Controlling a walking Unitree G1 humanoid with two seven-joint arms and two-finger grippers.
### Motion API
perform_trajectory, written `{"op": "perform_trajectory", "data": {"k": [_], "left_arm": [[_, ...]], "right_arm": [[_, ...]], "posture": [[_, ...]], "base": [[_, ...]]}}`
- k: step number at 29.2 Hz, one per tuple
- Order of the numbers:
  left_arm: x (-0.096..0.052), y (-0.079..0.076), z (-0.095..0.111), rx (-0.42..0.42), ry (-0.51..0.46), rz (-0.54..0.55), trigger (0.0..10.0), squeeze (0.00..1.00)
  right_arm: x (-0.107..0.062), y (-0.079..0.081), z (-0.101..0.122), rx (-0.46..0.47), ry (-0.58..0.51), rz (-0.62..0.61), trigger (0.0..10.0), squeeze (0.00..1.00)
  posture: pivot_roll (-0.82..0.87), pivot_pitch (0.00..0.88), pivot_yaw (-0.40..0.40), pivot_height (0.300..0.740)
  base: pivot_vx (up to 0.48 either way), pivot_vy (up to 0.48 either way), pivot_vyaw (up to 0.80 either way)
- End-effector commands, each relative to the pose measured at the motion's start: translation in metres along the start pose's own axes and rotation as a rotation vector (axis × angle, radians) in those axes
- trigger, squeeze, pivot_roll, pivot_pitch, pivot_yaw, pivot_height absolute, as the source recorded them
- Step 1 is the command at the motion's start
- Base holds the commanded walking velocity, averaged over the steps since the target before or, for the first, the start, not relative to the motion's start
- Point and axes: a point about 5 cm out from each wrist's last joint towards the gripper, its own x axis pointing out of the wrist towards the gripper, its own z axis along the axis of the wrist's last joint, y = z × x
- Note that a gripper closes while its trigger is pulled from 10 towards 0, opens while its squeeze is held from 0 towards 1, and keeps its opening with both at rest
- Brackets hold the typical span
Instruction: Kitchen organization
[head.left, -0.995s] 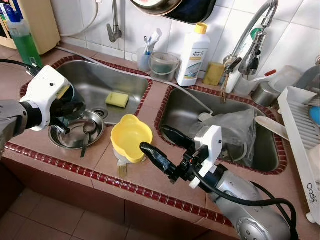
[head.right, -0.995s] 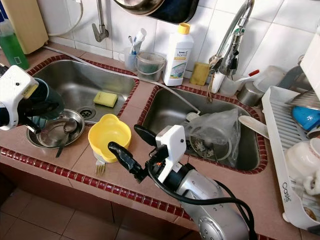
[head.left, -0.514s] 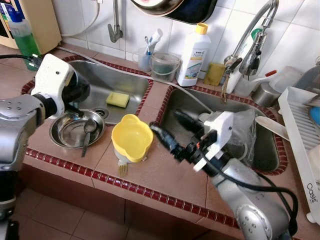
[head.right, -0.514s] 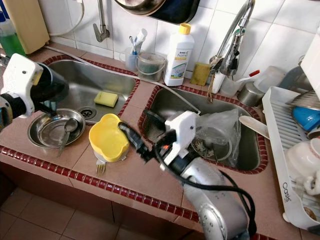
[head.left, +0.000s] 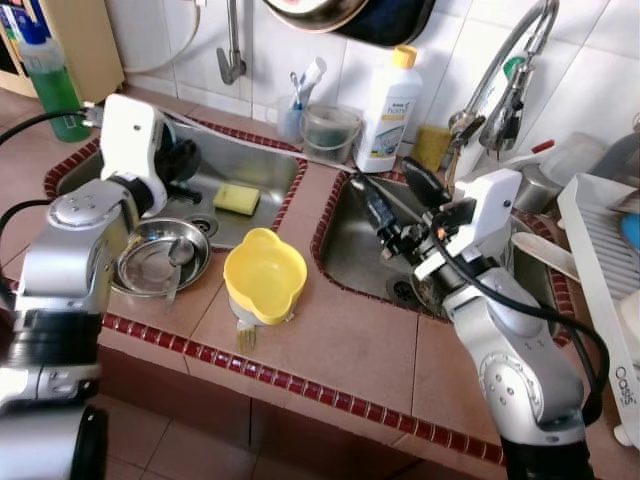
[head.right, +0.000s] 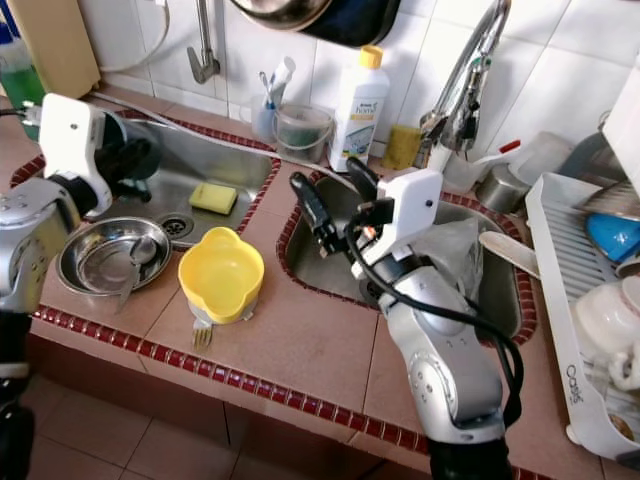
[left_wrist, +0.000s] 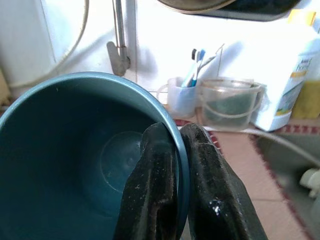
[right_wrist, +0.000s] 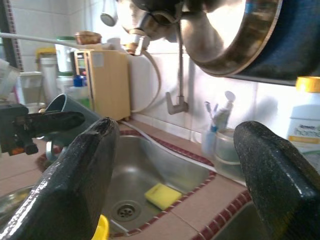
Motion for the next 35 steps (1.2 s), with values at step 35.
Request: {"op": "perform_trajectory", "data": {"k": [35], "left_arm": [[0.017, 0.002, 0.005, -0.044, -0.083, 0.018, 10.0, 0.00]], "right_arm": [[-0.004, -0.002, 0.005, -0.013, -0.015, 0.019, 10.0, 0.00]], "posture": [[0.03, 0.000, -0.064, 0.740]], "base": [[0.176, 0.000, 0.00]]}}
